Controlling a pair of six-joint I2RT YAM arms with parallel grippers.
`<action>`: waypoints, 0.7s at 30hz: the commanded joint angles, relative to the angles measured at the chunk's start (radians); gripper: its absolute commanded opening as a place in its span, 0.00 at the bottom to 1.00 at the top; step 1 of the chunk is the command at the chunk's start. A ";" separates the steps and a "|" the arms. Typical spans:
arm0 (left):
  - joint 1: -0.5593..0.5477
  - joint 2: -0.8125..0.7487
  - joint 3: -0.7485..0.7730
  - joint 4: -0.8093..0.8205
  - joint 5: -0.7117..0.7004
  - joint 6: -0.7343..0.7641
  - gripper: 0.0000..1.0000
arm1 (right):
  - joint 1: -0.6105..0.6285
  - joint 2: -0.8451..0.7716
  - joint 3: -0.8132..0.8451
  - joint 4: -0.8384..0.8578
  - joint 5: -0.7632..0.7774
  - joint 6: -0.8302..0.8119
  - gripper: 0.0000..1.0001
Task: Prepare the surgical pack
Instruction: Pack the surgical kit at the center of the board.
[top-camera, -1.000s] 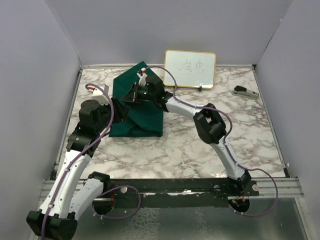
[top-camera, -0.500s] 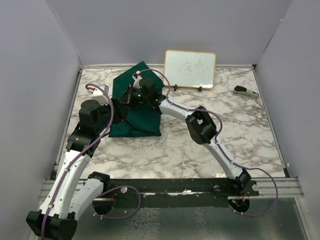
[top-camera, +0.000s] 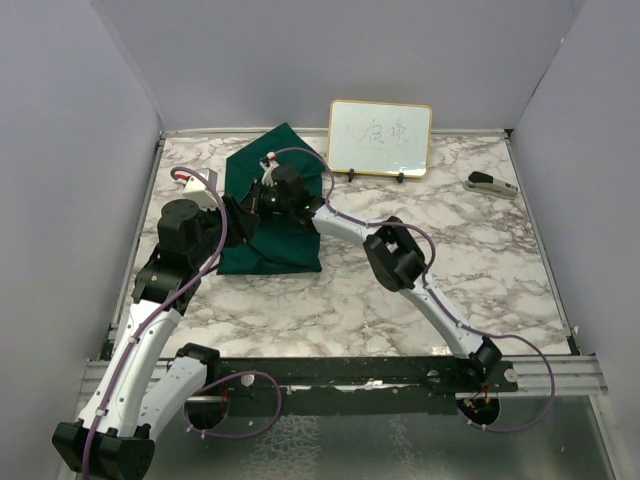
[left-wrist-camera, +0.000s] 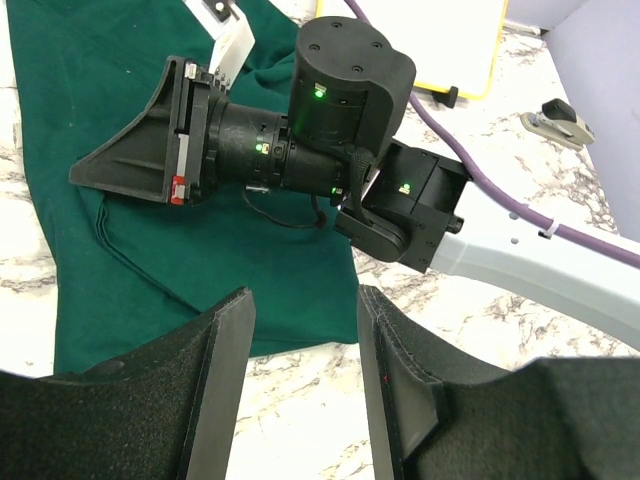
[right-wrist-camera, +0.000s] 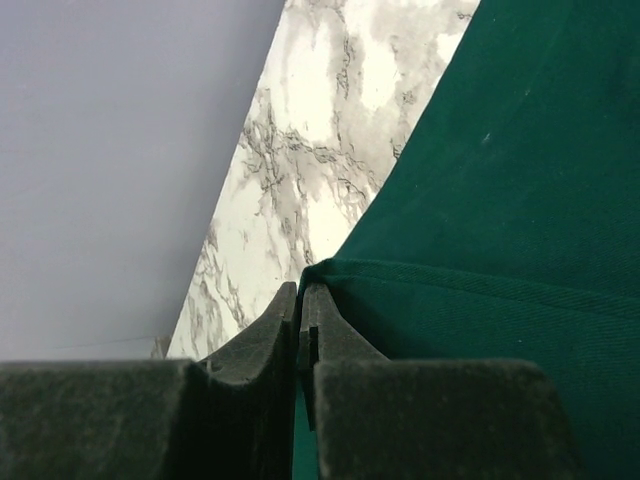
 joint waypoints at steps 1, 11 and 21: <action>-0.003 -0.009 0.033 0.007 -0.012 0.002 0.49 | 0.013 0.032 0.066 0.013 0.046 -0.024 0.06; -0.003 0.003 0.091 -0.047 -0.060 0.056 0.55 | -0.037 -0.155 0.136 -0.187 -0.060 -0.186 0.53; 0.058 0.161 0.130 -0.117 -0.122 0.055 0.63 | -0.235 -0.663 -0.554 -0.128 -0.259 -0.354 0.56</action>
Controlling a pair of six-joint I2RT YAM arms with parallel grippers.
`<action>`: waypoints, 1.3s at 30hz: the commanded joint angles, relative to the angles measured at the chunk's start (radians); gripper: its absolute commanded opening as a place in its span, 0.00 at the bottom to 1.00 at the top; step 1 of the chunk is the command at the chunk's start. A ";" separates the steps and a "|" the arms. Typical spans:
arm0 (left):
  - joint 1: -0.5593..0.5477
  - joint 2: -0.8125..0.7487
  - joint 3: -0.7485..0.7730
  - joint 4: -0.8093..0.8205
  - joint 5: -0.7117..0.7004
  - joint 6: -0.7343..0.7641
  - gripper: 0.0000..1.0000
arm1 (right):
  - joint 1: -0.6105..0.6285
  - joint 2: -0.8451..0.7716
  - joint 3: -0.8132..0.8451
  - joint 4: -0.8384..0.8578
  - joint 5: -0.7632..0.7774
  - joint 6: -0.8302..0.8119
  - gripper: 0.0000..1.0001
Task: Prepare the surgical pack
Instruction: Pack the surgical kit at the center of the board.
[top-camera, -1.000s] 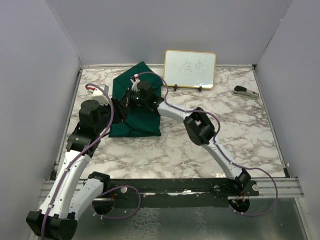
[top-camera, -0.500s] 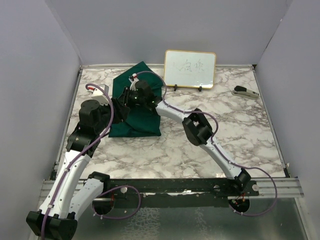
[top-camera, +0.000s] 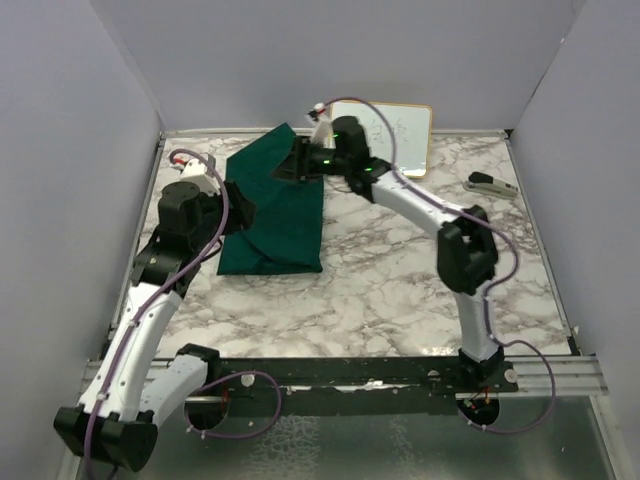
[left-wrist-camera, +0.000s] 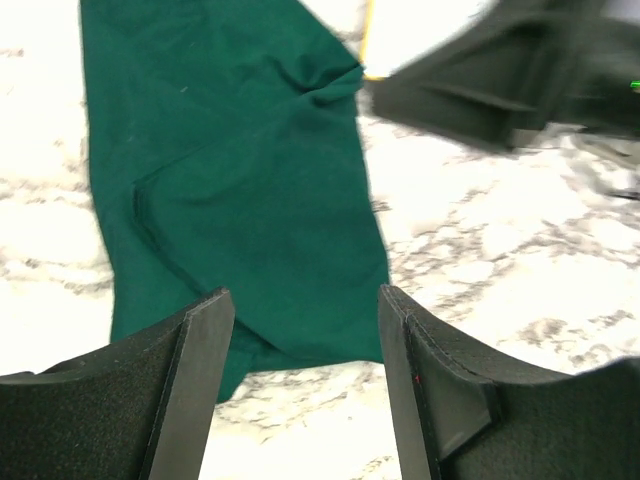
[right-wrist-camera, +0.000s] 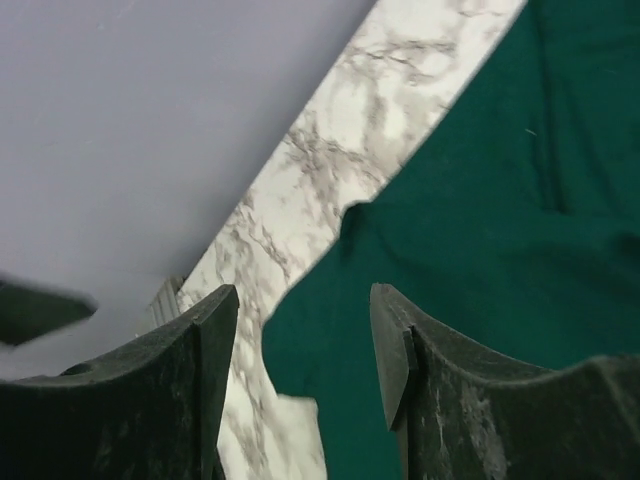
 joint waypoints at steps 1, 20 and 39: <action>0.090 0.108 -0.013 -0.025 0.008 0.010 0.63 | -0.109 -0.239 -0.345 0.068 -0.135 -0.117 0.56; 0.316 0.885 0.299 -0.018 0.157 0.182 0.59 | -0.062 -0.333 -0.747 0.349 -0.503 -0.050 0.56; 0.345 0.936 0.300 0.040 0.243 0.197 0.00 | -0.054 -0.245 -0.729 0.254 -0.458 -0.140 0.52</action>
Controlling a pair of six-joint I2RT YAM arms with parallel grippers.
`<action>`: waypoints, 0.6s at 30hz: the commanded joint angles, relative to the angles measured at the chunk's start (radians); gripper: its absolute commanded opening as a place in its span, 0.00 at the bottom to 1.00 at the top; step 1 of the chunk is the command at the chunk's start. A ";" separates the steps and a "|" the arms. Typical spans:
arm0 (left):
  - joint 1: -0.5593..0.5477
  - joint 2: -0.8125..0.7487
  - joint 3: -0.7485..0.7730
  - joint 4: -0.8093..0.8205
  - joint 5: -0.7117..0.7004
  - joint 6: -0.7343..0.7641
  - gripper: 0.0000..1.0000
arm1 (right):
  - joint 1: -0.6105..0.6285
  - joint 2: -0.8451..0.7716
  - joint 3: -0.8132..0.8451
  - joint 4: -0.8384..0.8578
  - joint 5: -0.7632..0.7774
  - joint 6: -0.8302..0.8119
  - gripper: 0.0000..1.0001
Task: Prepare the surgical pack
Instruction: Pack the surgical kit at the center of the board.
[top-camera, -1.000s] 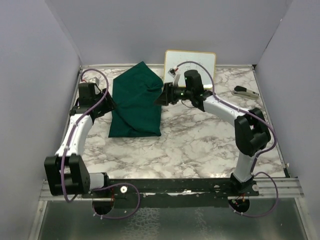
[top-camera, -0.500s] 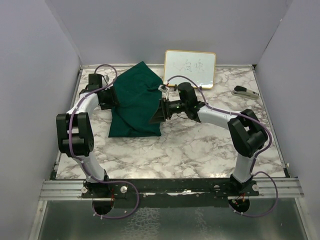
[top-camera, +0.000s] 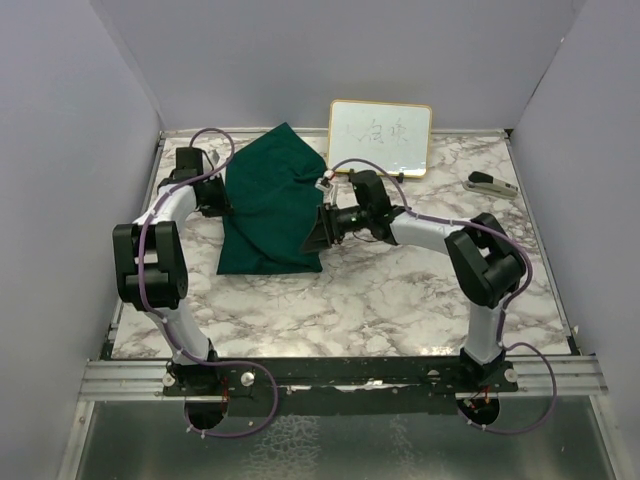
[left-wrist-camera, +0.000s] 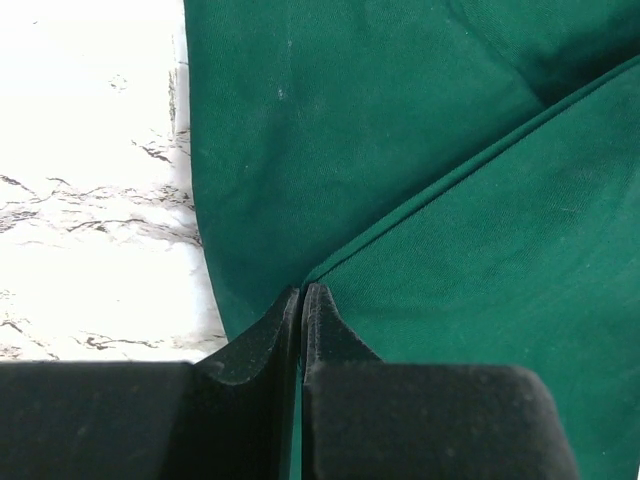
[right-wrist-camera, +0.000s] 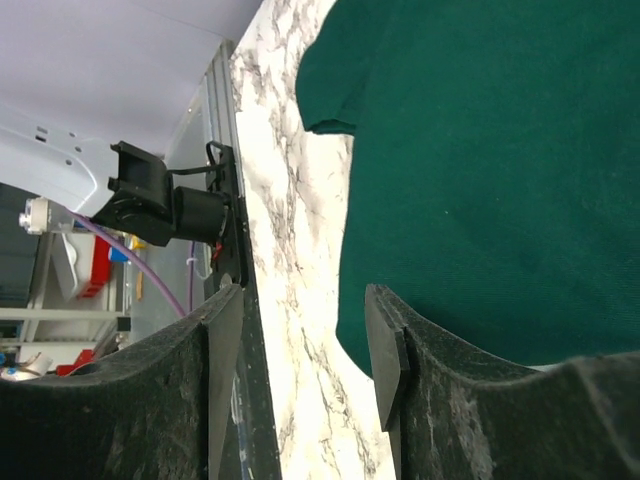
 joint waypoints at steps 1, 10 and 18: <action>0.029 0.004 0.007 0.038 0.029 0.008 0.00 | 0.009 0.070 0.026 0.029 -0.012 0.001 0.50; 0.062 -0.039 -0.076 0.115 0.055 0.007 0.00 | 0.013 0.148 0.055 0.034 -0.032 0.035 0.45; 0.093 -0.044 -0.128 0.133 0.055 -0.013 0.00 | 0.012 0.092 -0.113 -0.001 0.013 0.003 0.42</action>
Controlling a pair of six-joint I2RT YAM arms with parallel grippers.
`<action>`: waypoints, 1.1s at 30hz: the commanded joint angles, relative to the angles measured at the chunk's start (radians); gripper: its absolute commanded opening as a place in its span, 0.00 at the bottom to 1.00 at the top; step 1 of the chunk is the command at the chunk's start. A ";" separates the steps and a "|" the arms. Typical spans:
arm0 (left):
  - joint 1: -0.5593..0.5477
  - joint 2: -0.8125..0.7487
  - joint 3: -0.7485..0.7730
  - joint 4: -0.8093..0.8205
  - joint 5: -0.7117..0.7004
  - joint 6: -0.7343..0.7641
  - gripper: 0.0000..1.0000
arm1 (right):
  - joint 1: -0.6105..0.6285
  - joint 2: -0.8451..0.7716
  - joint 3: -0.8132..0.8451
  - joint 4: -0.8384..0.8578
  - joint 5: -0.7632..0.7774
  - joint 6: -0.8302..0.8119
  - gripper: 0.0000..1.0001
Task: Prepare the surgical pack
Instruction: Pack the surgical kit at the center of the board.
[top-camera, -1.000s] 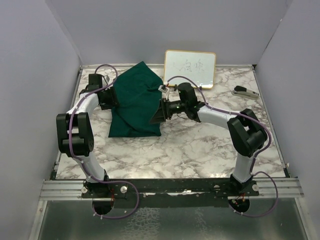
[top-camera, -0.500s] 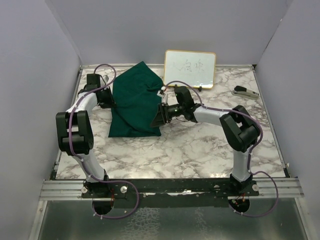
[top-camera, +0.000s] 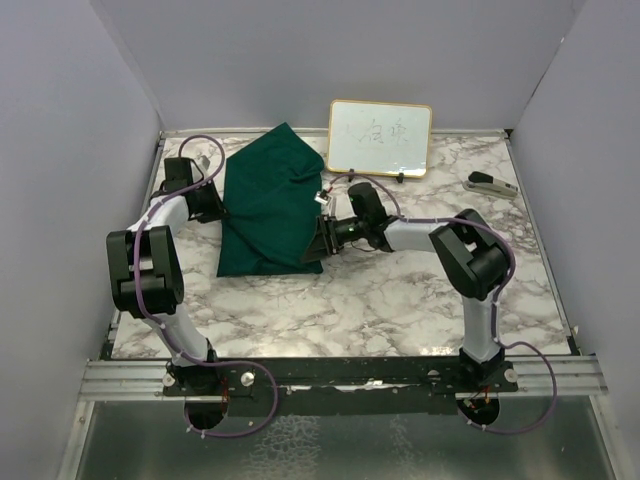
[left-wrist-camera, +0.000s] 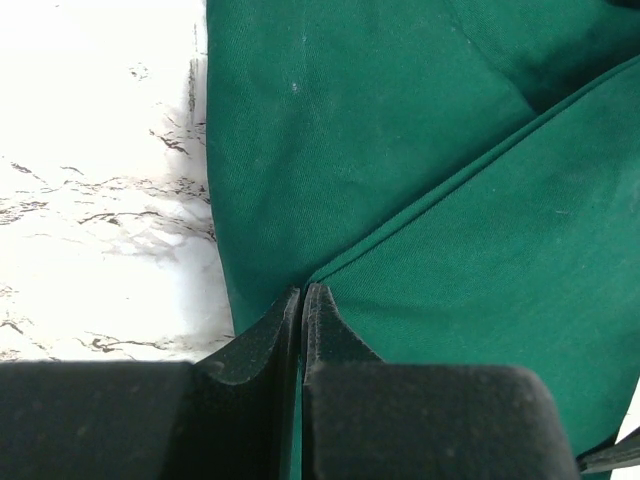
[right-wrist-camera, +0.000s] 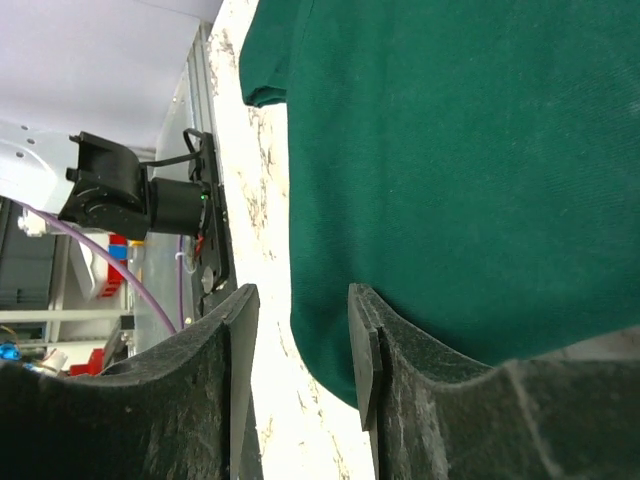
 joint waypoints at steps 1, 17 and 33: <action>0.026 0.007 -0.005 0.002 -0.019 0.005 0.00 | 0.006 -0.045 -0.083 -0.095 0.027 -0.040 0.42; 0.030 0.037 -0.007 0.003 0.019 -0.003 0.00 | 0.042 -0.031 0.061 -0.024 -0.011 0.049 0.42; 0.053 0.069 0.000 -0.023 -0.005 -0.014 0.00 | -0.012 -0.244 -0.247 -0.093 0.111 -0.052 0.44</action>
